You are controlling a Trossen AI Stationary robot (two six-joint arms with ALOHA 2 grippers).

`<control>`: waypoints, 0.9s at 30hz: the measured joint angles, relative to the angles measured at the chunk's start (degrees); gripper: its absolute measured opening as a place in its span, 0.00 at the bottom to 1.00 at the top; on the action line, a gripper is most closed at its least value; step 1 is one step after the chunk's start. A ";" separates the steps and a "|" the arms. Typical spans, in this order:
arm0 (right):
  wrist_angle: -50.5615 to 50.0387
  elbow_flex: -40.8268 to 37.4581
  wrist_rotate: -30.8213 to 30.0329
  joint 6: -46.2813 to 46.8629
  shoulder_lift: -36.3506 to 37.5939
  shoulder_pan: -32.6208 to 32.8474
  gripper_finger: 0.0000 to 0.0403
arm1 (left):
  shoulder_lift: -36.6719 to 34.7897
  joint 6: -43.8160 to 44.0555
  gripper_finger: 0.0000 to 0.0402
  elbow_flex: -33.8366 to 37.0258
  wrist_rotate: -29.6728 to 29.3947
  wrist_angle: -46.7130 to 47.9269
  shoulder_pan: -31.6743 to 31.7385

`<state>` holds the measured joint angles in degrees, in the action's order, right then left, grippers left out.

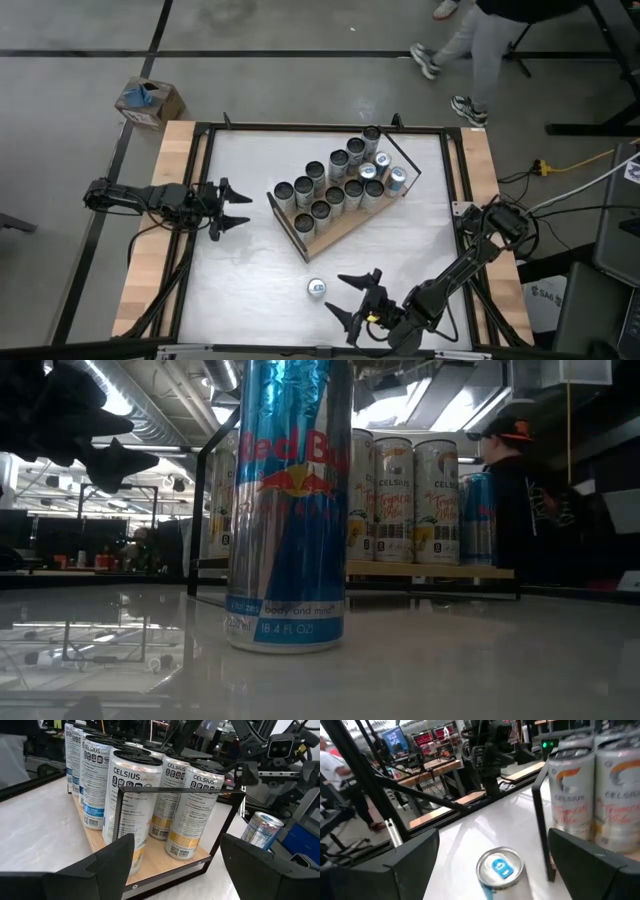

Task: Place canned beverage on shelf
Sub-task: Put the blue soda can on the shelf

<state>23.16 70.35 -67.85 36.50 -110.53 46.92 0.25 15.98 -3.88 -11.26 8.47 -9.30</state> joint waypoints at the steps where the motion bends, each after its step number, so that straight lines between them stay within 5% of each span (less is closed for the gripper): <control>1: 0.80 0.00 0.21 0.84 -0.46 0.00 0.89 | 0.00 -0.02 0.72 0.00 0.01 -0.01 0.00; 27: 0.10 10.78 -4.63 -8.41 -15.43 -0.20 0.89 | 0.00 0.01 0.72 0.02 -0.18 -0.10 0.00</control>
<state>23.26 81.12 -72.48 28.09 -125.96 46.72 0.25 15.99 -3.86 -11.44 8.37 -9.30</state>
